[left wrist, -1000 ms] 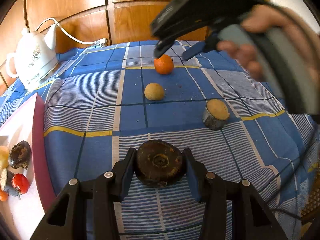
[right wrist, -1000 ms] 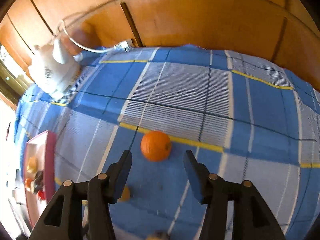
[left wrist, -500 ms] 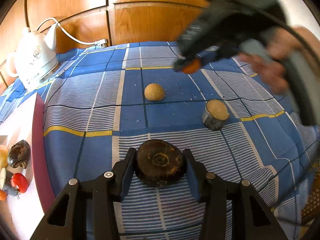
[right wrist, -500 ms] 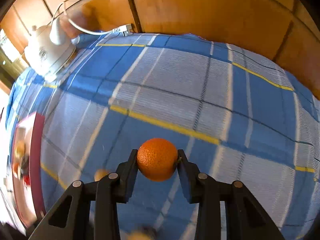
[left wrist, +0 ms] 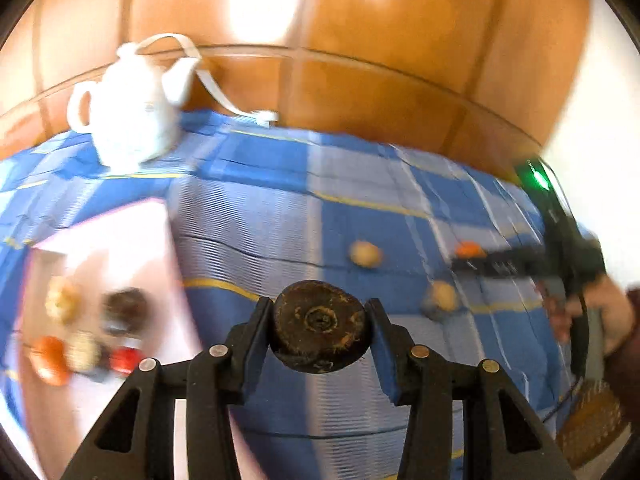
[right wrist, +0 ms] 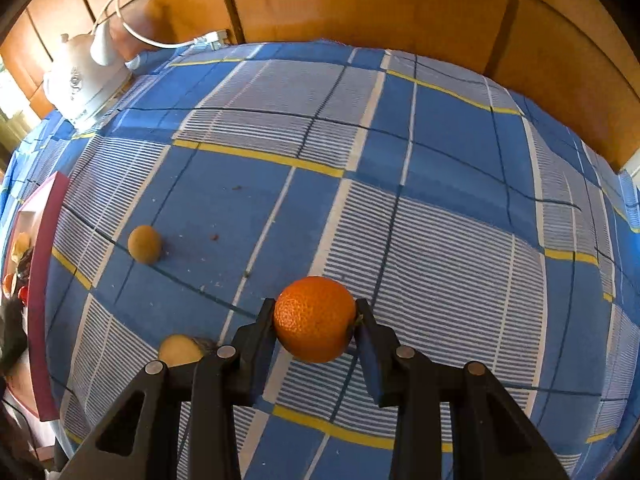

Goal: Organize fruits
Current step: 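Lower the dark brown fruit into the tray and open the left gripper while the right gripper holds the orange, then withdraw the left gripper from the tray while the right gripper carries the orange toward it, then lower the orange into the tray and open the right gripper, then move both grippers back toward the remaining yellow fruits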

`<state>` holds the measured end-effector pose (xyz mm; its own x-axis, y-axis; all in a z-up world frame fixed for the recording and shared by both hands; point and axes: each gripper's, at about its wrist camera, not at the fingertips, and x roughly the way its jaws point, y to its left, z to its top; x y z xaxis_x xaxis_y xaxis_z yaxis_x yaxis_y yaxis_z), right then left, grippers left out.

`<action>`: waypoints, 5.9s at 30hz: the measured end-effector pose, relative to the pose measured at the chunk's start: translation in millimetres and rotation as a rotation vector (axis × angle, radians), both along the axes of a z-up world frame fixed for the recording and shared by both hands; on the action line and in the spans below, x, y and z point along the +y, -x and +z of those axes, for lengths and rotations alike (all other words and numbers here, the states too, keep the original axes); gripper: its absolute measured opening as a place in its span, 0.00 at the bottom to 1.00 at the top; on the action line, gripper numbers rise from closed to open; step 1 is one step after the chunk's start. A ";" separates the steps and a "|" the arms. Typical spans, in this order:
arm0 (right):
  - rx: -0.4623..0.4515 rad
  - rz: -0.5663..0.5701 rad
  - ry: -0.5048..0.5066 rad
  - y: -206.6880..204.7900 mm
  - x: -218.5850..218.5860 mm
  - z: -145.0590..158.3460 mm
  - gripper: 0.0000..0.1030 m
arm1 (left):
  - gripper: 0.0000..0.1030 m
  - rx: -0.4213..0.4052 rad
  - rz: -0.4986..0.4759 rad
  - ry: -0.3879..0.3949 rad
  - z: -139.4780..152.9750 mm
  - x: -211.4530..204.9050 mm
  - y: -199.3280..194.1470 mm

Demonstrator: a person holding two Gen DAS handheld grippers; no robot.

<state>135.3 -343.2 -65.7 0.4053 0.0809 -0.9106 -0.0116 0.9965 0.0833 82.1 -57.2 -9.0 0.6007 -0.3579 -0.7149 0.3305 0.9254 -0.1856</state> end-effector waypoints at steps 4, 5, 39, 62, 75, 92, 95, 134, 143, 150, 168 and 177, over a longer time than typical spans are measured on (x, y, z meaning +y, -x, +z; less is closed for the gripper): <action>-0.017 -0.001 -0.013 2.2 0.6 3.9 0.37 | 0.46 0.036 0.146 0.006 1.7 57.9 -29.1; -0.023 0.000 -0.013 2.6 0.9 5.2 0.37 | 0.46 0.059 0.182 0.013 -0.9 74.3 -40.0; -0.075 -0.011 -0.015 1.3 3.4 14.3 0.37 | 0.60 -0.028 0.401 -0.103 5.9 103.9 7.9; -0.072 0.046 0.005 3.4 16.9 14.8 0.37 | 0.67 -0.009 0.369 -0.115 -1.5 93.0 47.8; -0.074 0.101 -0.020 6.6 26.3 17.0 0.37 | 0.67 -0.002 0.418 -0.109 -2.9 106.0 49.9; -0.142 0.481 -0.098 60.2 171.7 53.8 0.37 | 0.68 0.010 0.459 -0.068 -9.4 132.0 57.6; -0.134 0.537 -0.112 69.5 196.6 53.0 0.37 | 0.68 0.011 0.473 -0.061 -10.1 138.8 57.7; -0.112 0.574 -0.081 48.0 285.7 32.7 0.41 | 0.67 0.016 0.516 -0.046 -15.8 162.7 65.0; -0.127 0.544 -0.091 53.0 271.5 37.1 0.42 | 0.67 -0.001 0.500 -0.062 -11.0 155.1 67.2; -0.145 0.516 -0.089 54.3 255.0 43.0 0.42 | 0.67 -0.001 0.478 -0.071 -10.8 147.6 66.5; -0.172 0.441 -0.009 51.1 197.0 51.0 0.43 | 0.67 -0.026 0.415 -0.108 -5.9 127.0 68.0; -0.181 0.359 0.047 41.6 143.5 58.7 0.43 | 0.67 -0.033 0.385 -0.122 -4.3 117.6 67.9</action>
